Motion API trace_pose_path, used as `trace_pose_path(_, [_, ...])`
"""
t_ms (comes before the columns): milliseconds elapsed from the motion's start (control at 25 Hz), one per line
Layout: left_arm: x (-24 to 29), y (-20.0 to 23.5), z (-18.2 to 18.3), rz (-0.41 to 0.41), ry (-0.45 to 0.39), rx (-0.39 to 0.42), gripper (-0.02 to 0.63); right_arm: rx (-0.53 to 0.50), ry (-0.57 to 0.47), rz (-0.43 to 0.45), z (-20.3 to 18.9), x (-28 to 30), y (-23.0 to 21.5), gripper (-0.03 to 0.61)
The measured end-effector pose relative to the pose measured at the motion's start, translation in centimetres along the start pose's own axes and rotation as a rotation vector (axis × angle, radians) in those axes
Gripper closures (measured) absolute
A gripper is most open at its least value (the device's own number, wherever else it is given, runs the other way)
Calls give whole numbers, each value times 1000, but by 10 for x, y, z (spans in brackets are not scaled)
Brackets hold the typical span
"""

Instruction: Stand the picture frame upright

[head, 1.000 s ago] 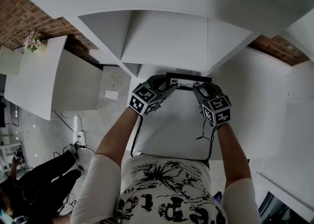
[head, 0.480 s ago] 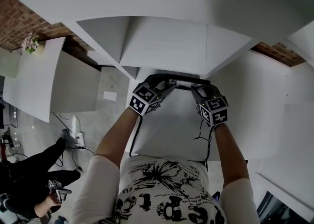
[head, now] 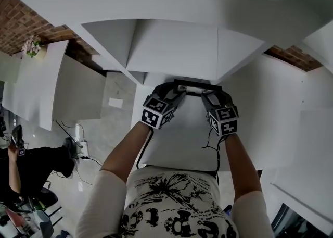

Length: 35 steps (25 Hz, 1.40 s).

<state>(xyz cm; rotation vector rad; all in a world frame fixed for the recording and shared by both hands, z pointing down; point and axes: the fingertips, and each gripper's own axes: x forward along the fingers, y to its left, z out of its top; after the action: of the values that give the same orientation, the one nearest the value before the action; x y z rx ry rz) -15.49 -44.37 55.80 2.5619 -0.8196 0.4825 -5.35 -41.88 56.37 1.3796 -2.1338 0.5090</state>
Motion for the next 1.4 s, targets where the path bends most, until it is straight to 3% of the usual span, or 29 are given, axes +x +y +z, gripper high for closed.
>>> trace_pose_path(200, [-9,-3,2,43,-60,-9,364,-63,-45,-95,-1,-12,-8,407])
trace_pose_path(320, [-25,3,-1,111,-74,7,379,-43,-97,-114,0,-25,-6,429])
trace_pose_path(480, [-50,2,-7,196,-94,48,480,-17,-150,-157,-2,-49,-7,550])
trace_pose_path(520, [-56,0,-10,202,-102,47,536,-14,-158,-165,-3,-54,-5,570])
trace_pose_path(600, [-68,-6,-14,197,-122,23,611,-9,-171,-165,-5,-62,2,571])
trace_pose_path(960, [-127,-60,-15,135,-209,5,612,-82,-249,-73,-6,-112,70,572])
trace_pose_path(1160, [-167,-102,13,57,-304,97,612,-92,-314,-53,12,-148,104,574])
trace_pose_path(1400, [-210,-136,53,10,-384,106,612,-80,-387,-94,34,-193,121,574])
